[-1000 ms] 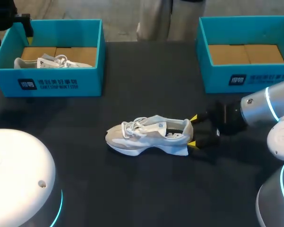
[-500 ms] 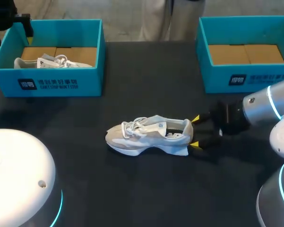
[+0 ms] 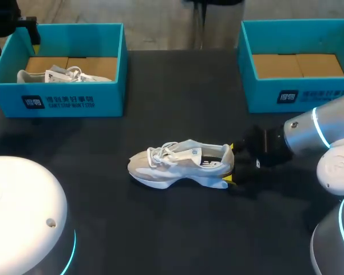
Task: Take the shoe out of the shoebox, open the shoe tongue, remove and reinsert the insole, then place the shoe into the shoebox
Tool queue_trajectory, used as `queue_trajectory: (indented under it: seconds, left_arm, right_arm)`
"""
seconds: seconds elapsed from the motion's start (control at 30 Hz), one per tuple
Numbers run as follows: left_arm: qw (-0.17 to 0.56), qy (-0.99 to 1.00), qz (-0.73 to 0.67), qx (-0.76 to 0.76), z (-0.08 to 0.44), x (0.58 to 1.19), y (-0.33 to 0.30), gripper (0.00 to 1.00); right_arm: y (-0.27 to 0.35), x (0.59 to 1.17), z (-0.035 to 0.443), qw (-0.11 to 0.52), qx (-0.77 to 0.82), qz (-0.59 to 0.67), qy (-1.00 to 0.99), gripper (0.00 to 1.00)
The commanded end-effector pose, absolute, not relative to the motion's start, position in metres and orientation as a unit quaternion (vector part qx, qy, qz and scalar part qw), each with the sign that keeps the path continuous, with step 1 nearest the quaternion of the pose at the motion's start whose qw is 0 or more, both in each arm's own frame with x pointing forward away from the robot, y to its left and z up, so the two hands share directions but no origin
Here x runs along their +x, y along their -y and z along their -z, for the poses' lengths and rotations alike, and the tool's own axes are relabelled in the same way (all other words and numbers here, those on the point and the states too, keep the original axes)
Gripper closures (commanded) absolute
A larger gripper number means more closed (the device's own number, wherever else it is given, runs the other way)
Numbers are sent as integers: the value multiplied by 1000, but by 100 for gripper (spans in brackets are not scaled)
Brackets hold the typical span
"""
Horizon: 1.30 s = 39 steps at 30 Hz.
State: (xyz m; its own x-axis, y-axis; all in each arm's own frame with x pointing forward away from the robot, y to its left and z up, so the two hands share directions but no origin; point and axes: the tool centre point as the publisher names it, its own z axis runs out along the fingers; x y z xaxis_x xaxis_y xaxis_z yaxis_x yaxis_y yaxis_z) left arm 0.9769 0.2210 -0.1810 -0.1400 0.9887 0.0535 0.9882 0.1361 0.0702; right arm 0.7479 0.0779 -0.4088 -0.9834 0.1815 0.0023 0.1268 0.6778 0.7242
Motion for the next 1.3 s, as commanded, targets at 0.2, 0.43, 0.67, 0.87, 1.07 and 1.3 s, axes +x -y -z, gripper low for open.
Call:
queue_trajectory:
  seconds: [0.2, 0.43, 0.67, 0.87, 1.07, 1.3]
  left_arm:
    - [2, -754, -45, 656, 181, 977, -221, 0]
    - [2, -754, -45, 656, 181, 977, -221, 0]
    - [2, -754, -45, 656, 181, 977, -221, 0]
    - [2, -754, -45, 656, 181, 977, -221, 0]
    - [2, -754, -45, 656, 181, 977, -221, 0]
    - [2, -754, -45, 656, 181, 977, -221, 0]
  right_arm:
    - [-96, 749, 418, 40, 100, -399, -911, 0]
    - [-102, 751, 421, 38, 102, -402, -909, 0]
    - [-104, 751, 424, 34, 105, -401, -910, 58]
    - [-102, 753, 423, 35, 95, -398, -912, 100]
    - [-99, 754, 422, 30, 82, -394, -915, 100]
    - [-101, 755, 425, 24, 80, -390, -917, 100]
